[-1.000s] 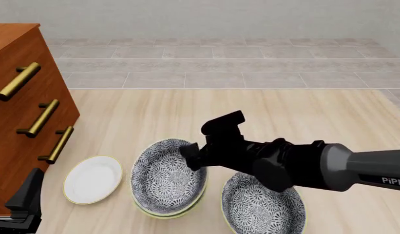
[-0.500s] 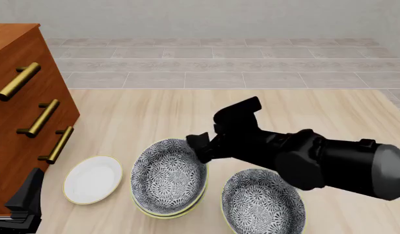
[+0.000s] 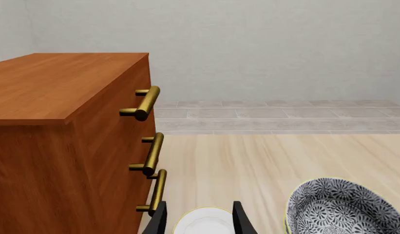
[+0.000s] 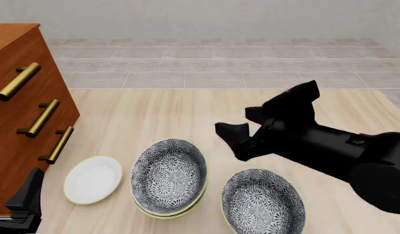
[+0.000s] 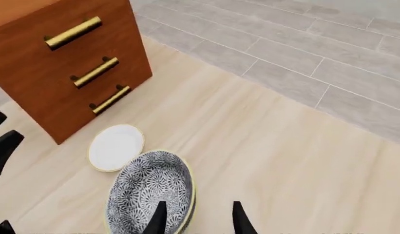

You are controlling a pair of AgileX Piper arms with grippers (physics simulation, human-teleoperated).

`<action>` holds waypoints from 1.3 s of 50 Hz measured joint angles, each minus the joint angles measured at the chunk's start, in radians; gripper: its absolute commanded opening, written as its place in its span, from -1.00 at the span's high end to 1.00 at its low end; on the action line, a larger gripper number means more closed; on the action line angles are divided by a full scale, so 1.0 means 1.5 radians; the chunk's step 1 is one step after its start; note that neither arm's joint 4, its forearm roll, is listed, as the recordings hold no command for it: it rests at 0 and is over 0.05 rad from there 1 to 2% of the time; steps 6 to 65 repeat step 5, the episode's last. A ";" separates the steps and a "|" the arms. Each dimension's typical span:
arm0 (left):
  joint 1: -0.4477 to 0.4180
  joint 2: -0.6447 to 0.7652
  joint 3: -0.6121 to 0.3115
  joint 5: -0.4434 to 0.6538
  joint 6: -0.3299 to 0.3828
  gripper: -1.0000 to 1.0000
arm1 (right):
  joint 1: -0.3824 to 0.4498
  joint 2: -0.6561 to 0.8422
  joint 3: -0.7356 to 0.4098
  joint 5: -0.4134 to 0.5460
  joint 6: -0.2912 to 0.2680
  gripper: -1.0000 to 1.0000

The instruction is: Stack the bowl at the front on the bowl in the middle.

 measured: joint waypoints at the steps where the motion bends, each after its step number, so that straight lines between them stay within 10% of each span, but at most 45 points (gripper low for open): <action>1: 0.000 0.000 0.000 0.000 0.000 -1.00 | -0.002 -0.012 0.004 0.003 -0.002 -1.00; 65: 0.000 0.000 0.000 0.000 0.000 -1.00 | -0.009 -0.056 0.020 0.014 -0.009 -1.00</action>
